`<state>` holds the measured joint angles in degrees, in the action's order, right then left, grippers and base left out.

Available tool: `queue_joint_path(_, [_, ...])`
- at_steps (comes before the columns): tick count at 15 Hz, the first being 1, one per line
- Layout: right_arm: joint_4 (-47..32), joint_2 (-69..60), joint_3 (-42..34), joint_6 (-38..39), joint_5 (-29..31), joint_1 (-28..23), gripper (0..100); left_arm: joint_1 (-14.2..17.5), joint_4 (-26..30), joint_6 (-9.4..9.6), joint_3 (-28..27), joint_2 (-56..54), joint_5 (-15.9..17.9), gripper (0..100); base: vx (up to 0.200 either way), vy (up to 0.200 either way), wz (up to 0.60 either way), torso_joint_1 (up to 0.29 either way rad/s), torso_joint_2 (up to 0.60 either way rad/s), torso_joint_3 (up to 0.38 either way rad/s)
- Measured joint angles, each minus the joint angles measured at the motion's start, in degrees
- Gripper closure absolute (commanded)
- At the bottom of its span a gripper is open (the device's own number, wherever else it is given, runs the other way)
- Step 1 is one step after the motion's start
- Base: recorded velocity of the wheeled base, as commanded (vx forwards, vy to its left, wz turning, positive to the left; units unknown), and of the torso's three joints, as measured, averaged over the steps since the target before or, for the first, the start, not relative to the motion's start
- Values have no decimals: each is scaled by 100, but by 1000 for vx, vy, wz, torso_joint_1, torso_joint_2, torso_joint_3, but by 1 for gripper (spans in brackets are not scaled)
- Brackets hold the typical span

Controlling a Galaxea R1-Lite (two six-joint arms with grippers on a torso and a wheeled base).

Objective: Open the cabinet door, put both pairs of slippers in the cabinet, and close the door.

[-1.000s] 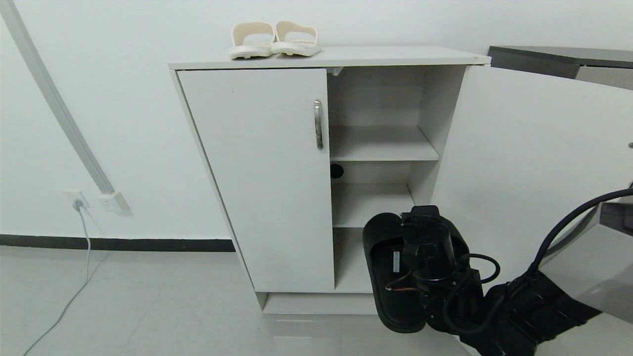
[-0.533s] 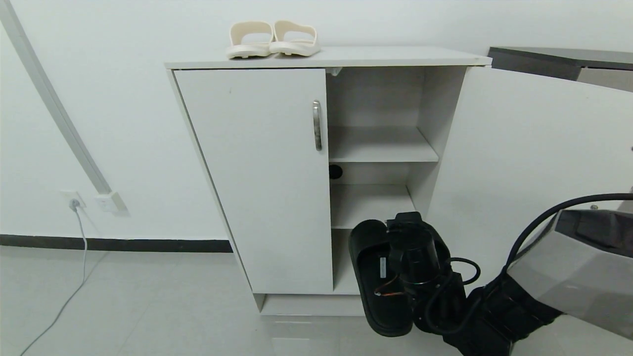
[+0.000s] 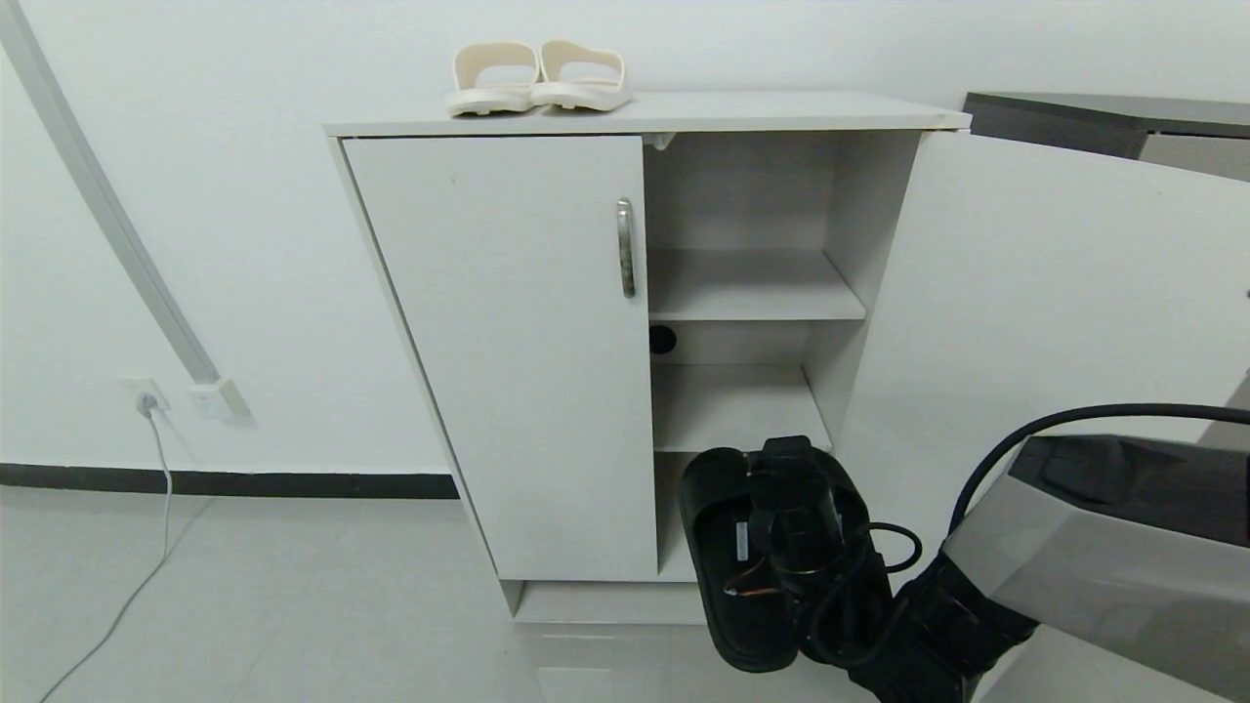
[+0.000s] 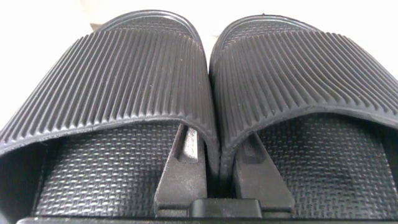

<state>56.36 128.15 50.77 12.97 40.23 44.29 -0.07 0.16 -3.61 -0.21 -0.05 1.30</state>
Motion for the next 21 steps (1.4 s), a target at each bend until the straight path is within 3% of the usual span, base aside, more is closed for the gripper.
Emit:
queue_joint_path(12, [5,503,634,-20,-77,-77,100,0,0,-2,2,5,2,100,0,0,0,2,3,-185])
queue_joint_path(15, [536,525,608,-238,15,-77,100,0,-2,-5,2,5,-2,100,0,0,0,3,0,-76])
queue_joint_path(18, [1796,562,460,-822,15,-166,100,0,-5,-5,5,5,-7,100,0,0,0,0,0,0])
queue_joint_path(21, [1842,595,411,-874,15,-234,100,0,-6,-16,5,5,-7,100,0,0,0,0,0,0])
